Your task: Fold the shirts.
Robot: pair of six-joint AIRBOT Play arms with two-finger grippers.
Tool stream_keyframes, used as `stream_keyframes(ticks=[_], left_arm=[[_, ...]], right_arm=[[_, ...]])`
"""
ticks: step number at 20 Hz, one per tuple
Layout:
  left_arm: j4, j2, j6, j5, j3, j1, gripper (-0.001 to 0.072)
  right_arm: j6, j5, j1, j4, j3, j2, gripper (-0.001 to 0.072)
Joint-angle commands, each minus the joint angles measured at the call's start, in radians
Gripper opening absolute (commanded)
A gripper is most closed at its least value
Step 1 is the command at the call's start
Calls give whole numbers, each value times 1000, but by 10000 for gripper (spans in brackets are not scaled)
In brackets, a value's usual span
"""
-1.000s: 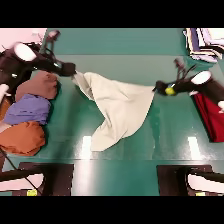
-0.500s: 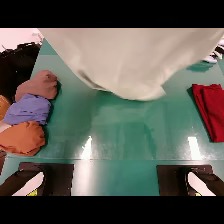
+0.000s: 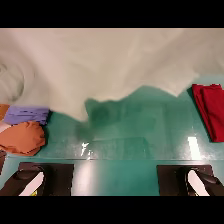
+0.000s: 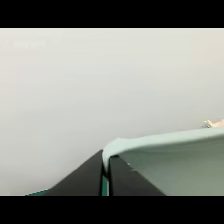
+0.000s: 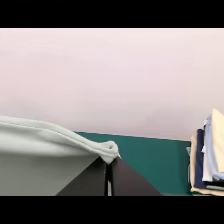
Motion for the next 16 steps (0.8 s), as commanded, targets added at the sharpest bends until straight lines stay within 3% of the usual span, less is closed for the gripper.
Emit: stream_keyframes(ticks=[1, 5, 9, 12, 16], left_arm=[[5, -19, -3, -6, -23, 1, 24], [4, -110, -3, -89, -189, 1, 24], [9, -291, -3, -120, -374, 1, 24], [9, -484, -2, -112, -461, 1, 25], [10, -720, 9, 4, -469, 2, 25]], right_arm=[[5, 122, -43, 7, 103, -71, 17], [55, 209, 80, -4, 89, -252, 18], [113, 206, 245, -170, -96, -454, 18], [113, 131, 286, -187, -209, -623, 18], [111, 6, 290, -129, -208, -816, 18]])
